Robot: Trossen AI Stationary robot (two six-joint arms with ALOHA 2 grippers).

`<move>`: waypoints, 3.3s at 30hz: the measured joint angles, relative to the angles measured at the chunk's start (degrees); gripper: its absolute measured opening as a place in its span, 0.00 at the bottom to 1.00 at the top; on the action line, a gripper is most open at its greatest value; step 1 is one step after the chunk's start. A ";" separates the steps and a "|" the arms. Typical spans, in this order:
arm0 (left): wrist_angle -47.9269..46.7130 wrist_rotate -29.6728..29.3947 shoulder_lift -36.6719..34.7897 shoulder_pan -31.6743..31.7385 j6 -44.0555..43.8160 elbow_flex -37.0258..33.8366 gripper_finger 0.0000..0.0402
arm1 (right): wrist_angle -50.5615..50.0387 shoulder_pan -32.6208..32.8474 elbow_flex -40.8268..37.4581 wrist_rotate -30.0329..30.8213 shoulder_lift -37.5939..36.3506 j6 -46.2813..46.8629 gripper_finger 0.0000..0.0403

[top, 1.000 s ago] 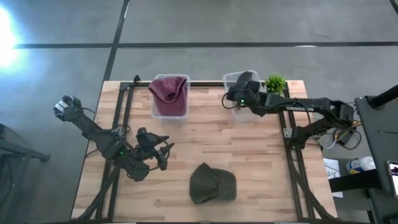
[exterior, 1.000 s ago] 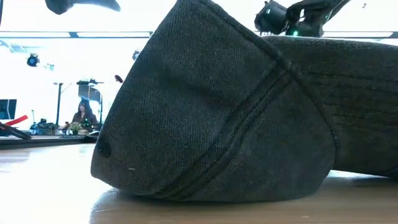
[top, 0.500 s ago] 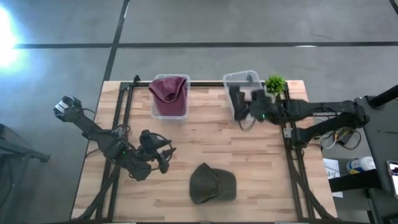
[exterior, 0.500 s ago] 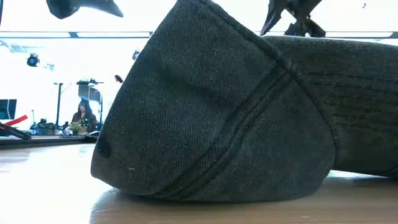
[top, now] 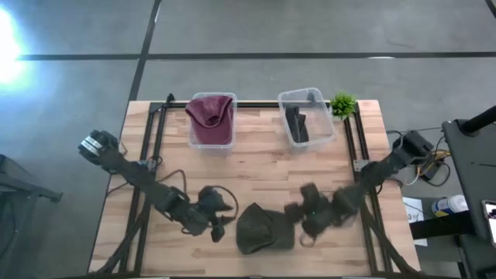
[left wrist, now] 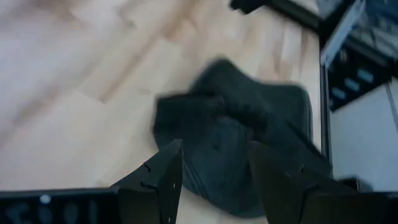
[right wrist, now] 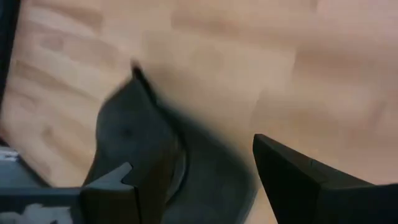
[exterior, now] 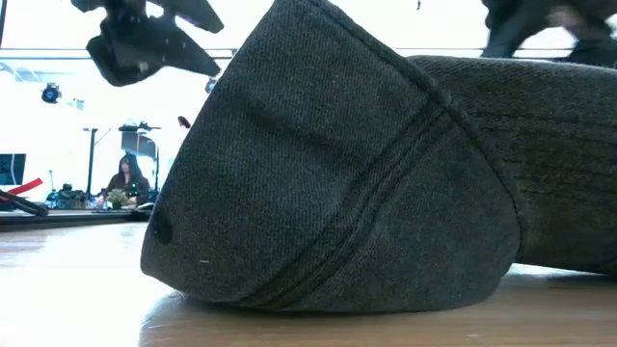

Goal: Pick & Place hat
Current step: Put the black cap into the right transparent bin

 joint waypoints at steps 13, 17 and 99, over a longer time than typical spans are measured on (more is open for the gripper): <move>2.56 7.72 14.55 0.00 4.75 6.37 0.44 | 13.61 14.84 5.90 -4.74 13.46 23.38 0.54; 2.73 8.84 18.47 0.00 7.22 8.34 0.44 | 14.29 14.61 7.39 -4.65 16.42 23.39 0.54; -1.82 5.18 14.77 2.73 7.44 12.51 0.44 | 31.22 1.93 -15.05 12.01 3.73 9.35 0.03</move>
